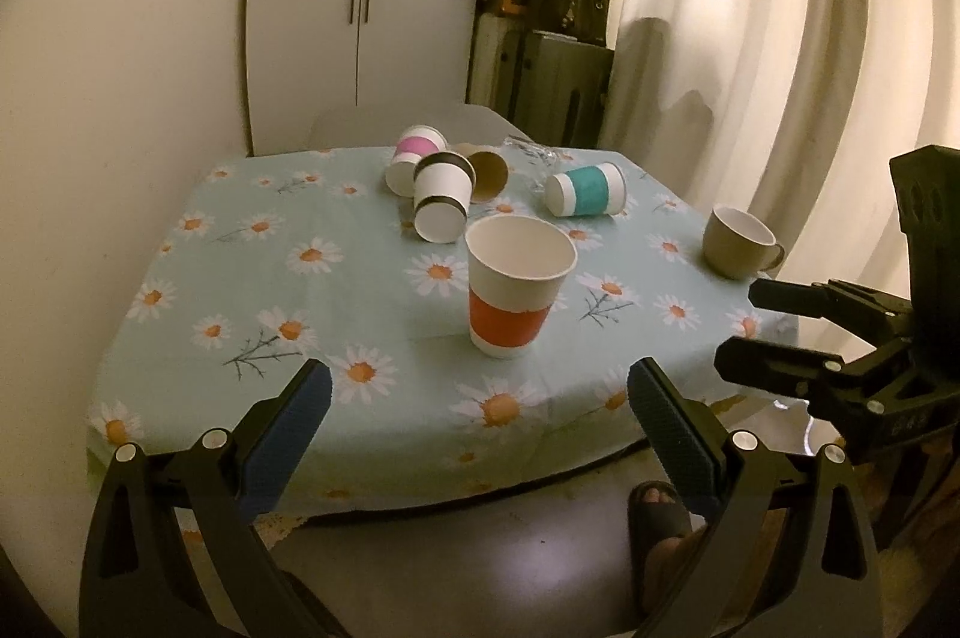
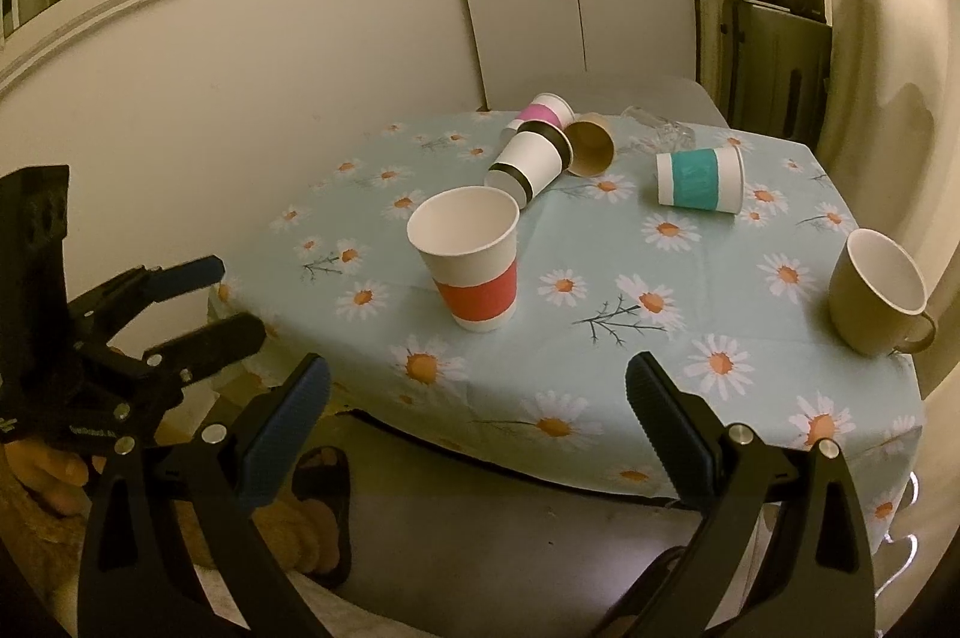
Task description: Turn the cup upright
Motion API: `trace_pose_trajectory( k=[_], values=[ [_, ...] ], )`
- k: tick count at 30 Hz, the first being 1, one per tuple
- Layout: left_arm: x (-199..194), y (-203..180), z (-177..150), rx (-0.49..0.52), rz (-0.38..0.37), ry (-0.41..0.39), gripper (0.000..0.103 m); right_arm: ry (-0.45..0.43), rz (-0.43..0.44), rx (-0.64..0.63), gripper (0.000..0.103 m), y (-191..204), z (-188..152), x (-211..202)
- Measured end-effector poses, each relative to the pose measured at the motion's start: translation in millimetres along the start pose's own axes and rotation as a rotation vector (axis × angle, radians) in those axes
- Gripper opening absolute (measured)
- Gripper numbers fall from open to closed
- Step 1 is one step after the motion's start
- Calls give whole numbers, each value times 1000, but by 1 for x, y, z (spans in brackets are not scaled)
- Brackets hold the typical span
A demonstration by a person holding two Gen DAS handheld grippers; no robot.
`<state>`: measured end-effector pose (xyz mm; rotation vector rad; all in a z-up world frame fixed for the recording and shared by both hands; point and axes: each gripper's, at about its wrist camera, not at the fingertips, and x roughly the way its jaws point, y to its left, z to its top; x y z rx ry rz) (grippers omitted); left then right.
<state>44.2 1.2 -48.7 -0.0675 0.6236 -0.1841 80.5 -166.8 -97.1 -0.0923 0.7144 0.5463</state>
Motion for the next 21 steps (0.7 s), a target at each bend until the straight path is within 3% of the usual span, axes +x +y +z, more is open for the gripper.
trace_pose_trajectory(
  k=[21],
  values=[
    [-1, 1, 0, 11, -8, 8, 97, 29, -10, -16, 98, 2, -2, 7]
  ],
)
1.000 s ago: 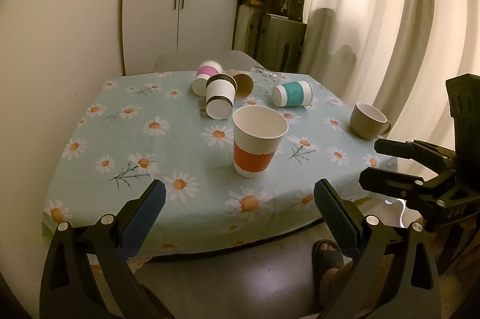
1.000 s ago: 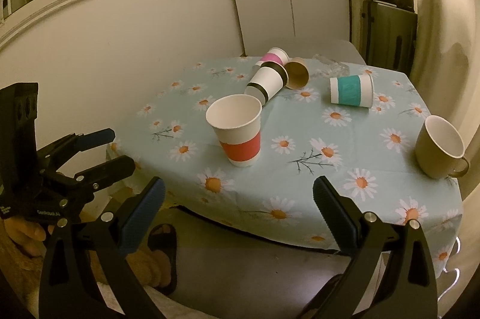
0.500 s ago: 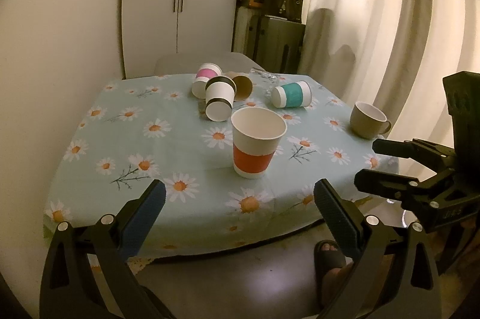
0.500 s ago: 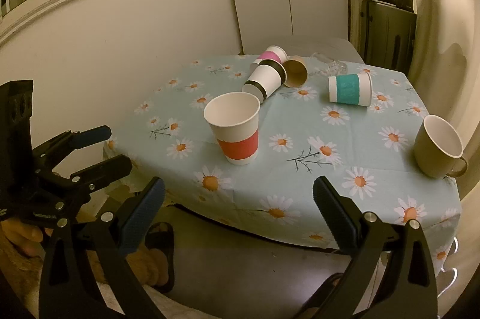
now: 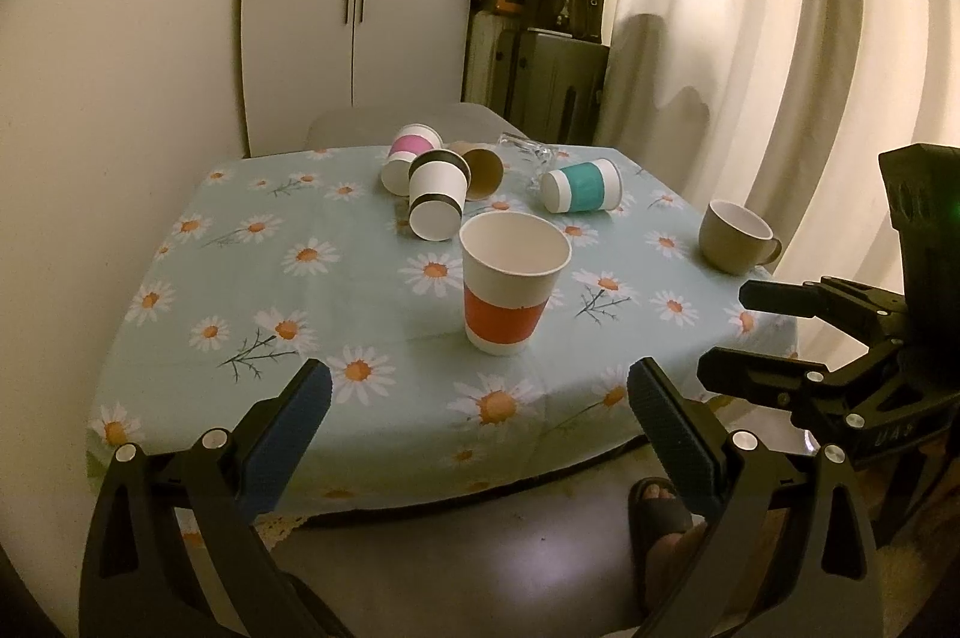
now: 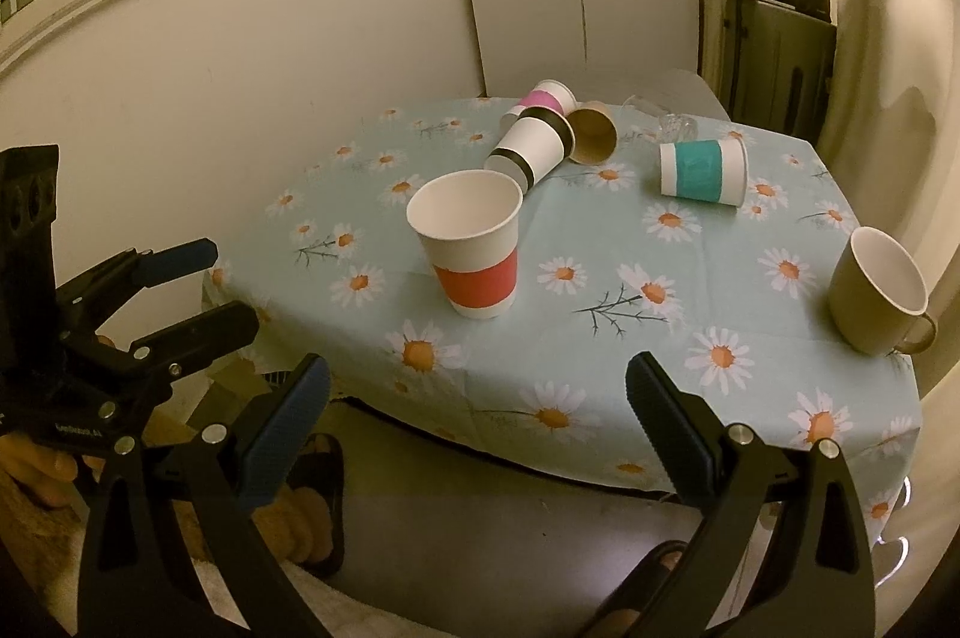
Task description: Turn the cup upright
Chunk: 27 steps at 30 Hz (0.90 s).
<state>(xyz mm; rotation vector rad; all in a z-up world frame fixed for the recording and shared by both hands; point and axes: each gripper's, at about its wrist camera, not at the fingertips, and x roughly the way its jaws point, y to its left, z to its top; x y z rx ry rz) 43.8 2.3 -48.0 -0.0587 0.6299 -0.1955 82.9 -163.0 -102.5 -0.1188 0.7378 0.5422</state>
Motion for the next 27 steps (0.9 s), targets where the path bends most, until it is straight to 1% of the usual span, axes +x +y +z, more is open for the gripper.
trace_pose_trajectory(
  k=[27],
  values=[
    [0, -2, -1, 2, 1, 7, 97, 7, 1, 2, 98, 0, -2, 2]
  ],
)
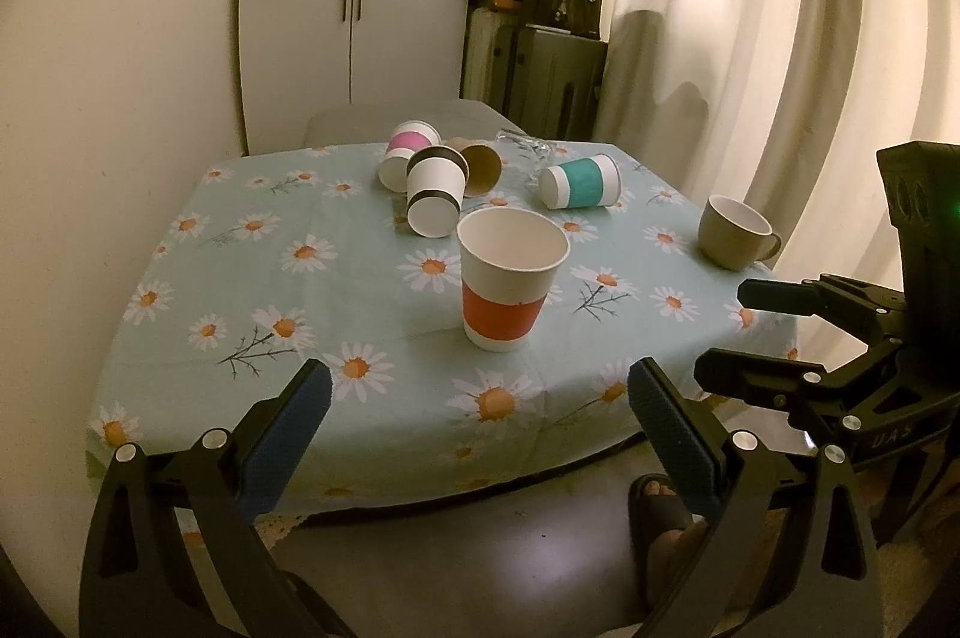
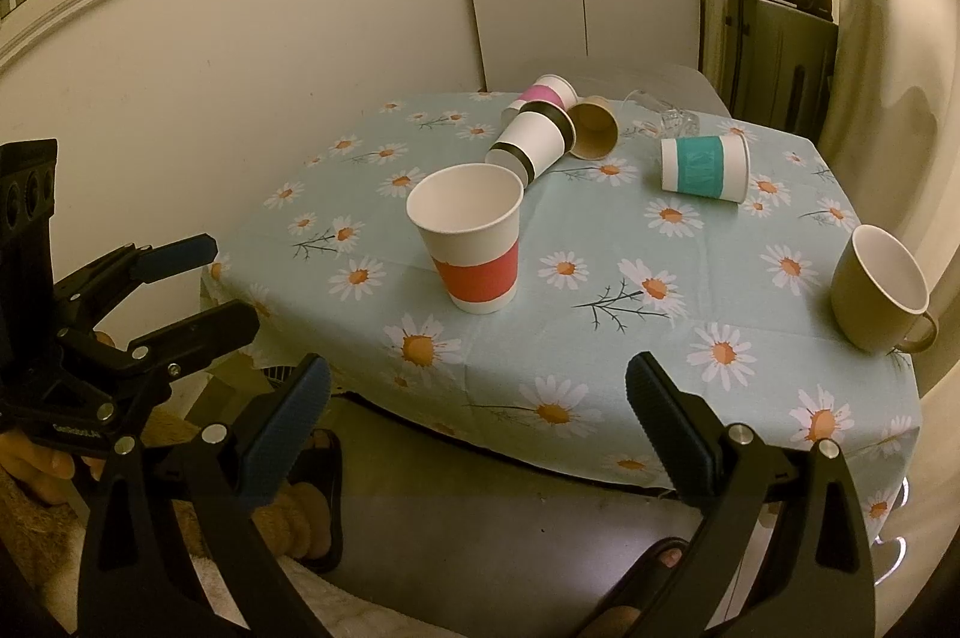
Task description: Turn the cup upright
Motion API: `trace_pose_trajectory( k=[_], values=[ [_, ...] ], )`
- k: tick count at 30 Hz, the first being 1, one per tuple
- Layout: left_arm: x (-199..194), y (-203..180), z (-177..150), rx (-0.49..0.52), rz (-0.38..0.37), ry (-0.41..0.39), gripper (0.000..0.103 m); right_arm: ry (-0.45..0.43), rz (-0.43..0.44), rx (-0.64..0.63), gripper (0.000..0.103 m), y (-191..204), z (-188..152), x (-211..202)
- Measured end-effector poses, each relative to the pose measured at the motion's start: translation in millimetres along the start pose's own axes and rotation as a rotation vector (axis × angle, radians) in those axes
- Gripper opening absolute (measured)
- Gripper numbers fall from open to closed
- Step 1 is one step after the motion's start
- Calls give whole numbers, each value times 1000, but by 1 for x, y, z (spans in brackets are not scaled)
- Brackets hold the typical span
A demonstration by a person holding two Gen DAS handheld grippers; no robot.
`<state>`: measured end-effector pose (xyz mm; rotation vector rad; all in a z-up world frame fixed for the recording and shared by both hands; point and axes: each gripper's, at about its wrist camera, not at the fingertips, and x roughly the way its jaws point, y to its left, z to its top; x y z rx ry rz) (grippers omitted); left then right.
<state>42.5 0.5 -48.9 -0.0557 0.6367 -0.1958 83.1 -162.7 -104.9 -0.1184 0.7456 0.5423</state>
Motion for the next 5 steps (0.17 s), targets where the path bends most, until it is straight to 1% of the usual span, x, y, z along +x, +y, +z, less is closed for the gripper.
trace_pose_trajectory(
  k=[5],
  values=[
    [0, 0, 0, 2, -4, -1, 97, 0, 0, 1, 98, -1, -1, 0]
  ],
)
